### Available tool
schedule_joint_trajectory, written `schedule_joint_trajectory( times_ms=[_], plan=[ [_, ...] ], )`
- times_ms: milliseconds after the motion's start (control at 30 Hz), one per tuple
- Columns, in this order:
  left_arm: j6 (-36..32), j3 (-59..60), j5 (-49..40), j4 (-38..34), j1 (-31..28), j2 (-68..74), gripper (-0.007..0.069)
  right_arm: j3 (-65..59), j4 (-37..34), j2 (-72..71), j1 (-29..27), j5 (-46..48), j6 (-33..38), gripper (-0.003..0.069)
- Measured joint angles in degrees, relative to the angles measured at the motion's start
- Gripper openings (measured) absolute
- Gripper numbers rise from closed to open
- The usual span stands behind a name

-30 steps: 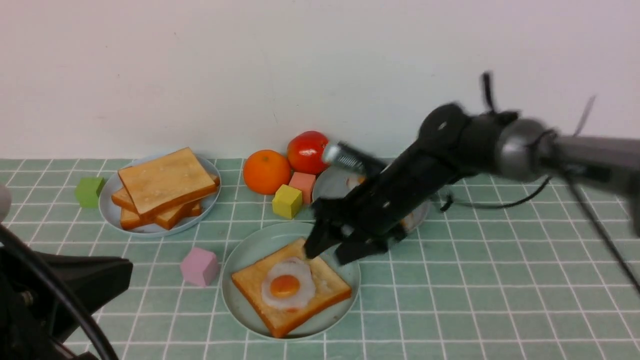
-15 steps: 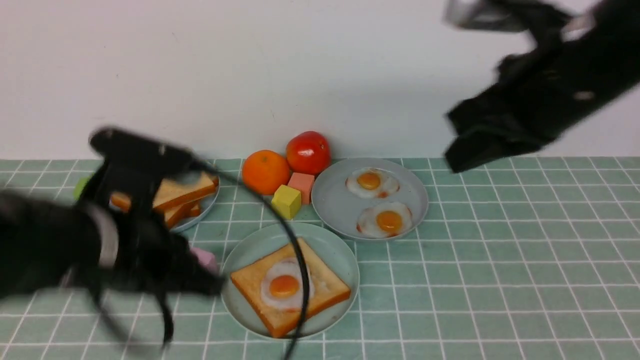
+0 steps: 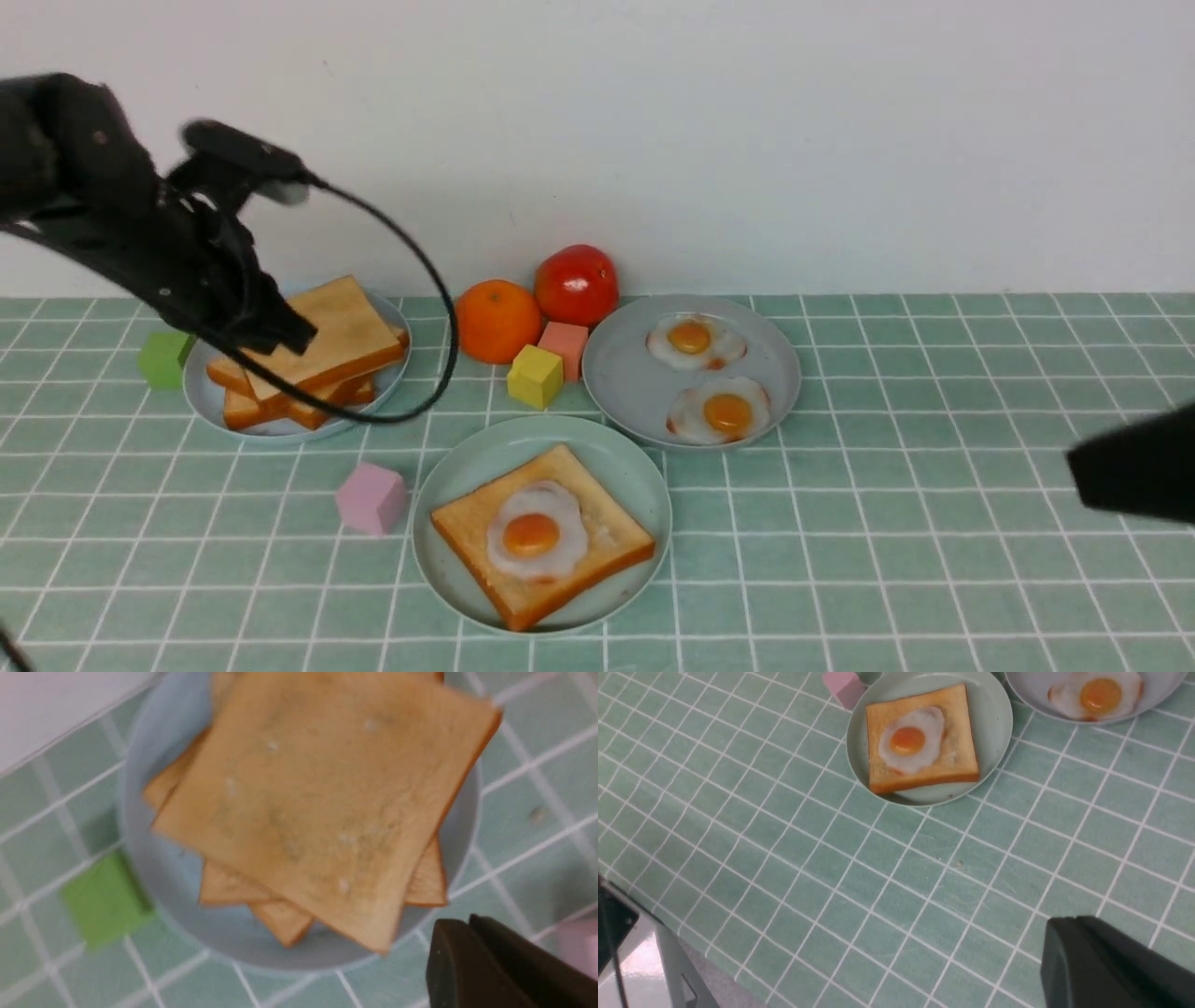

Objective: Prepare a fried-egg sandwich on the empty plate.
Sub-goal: Use the left arm to grab a slice of bread

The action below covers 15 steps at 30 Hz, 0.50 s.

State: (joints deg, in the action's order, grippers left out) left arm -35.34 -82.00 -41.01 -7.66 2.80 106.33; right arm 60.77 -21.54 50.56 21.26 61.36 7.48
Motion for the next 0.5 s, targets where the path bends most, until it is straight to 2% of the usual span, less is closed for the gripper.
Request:
schedule_joint_trajectory(
  times_ms=[100,133,167,233,300,400,500],
  plan=[
    [-3.91,-1.41,-0.03,0.32,0.05,3.65,0.0155,-0.16,0.11,-1.57,0.00,0.00,0.00,0.0011],
    [-4.48,-1.57,0.57,0.53,0.05,4.58,0.0198,-0.16,0.11,-1.96,0.00,0.00,0.00,0.0011],
    [-4.48,-1.59,0.73,0.53,0.05,4.58,0.0206,-0.16,0.11,-2.03,0.00,0.00,0.00,0.0012],
    [-5.03,-1.80,2.15,1.58,0.05,6.56,0.0303,-0.16,-0.07,-2.21,0.00,0.00,0.00,0.0015],
    [-5.28,-1.79,3.64,2.47,0.05,7.93,0.0360,-0.16,-0.19,-2.21,0.00,0.00,-0.02,0.0017],
    [-5.32,-1.89,4.81,2.78,0.05,9.02,0.0382,-0.27,-0.59,-2.15,0.00,-0.12,-0.07,0.0020],
    [-5.32,-2.07,5.98,2.89,0.05,9.74,0.0355,-0.27,-0.67,-2.15,0.00,-0.51,-0.16,0.0022]
  ],
)
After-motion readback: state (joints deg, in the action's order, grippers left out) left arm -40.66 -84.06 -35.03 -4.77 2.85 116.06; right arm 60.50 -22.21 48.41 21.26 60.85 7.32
